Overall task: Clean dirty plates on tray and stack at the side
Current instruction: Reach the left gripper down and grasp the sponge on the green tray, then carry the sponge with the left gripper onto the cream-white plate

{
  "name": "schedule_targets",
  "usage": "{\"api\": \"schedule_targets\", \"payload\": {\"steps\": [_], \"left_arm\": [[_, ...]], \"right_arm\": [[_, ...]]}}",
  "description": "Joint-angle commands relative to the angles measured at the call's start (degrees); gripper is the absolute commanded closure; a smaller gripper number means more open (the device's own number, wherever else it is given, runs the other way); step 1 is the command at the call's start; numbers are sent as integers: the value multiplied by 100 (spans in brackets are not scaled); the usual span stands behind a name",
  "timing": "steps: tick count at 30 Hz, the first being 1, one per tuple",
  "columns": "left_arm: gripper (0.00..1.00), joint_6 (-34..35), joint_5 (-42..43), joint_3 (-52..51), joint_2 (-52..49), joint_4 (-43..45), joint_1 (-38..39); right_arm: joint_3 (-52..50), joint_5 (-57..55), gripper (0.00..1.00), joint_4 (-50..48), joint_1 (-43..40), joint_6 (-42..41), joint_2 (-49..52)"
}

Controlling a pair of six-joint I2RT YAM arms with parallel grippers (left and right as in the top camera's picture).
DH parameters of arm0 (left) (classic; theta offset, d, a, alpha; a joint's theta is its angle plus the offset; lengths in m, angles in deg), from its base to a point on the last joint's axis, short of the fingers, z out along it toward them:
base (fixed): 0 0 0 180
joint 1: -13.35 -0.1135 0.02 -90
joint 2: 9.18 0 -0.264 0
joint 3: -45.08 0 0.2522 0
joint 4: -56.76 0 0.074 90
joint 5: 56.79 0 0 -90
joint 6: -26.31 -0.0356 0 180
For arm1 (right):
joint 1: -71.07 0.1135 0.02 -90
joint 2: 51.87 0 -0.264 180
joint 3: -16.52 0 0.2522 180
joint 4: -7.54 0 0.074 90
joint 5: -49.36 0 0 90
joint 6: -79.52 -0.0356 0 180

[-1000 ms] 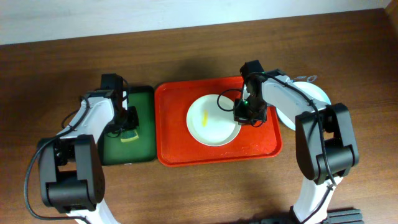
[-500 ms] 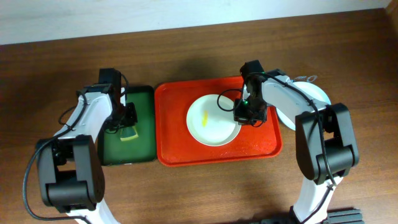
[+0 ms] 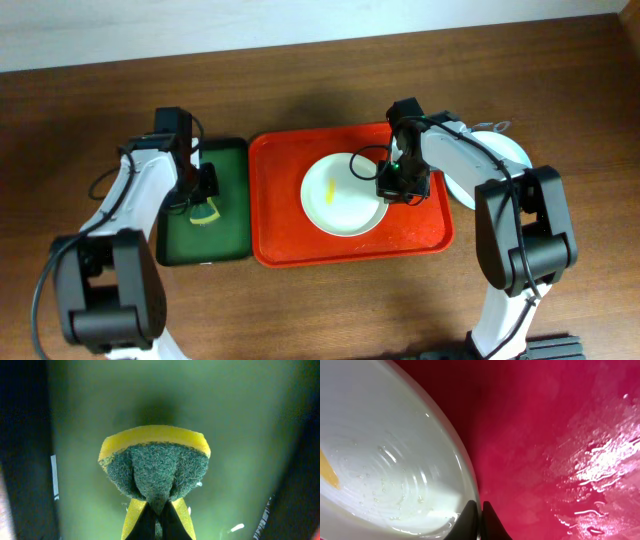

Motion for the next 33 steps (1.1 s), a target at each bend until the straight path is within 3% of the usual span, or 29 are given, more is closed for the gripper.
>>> {"api": "schedule_targets", "payload": {"steps": [1,7,16,22,29,33], "left_arm": [[100,-144,-59,275,538,-184,-24],[100,-341,-66,1276,538,-1110,48],[100,-863,-343,1414,400,-1213,671],[100,-883,-321,2544,-525,-2566,691],[100,-804,-245,2549,-831,-2024,695],[100,-793,647,2549,-824,-1801,785]], "right_arm": [[-26,275,96,37,160,-24,4],[-26,308,96,-208,667,234,4],[-26,313,96,-420,671,212,4],[-26,313,96,-485,671,212,4],[-26,533,96,-625,673,212,4],[-26,695,96,-761,671,212,4]]}}
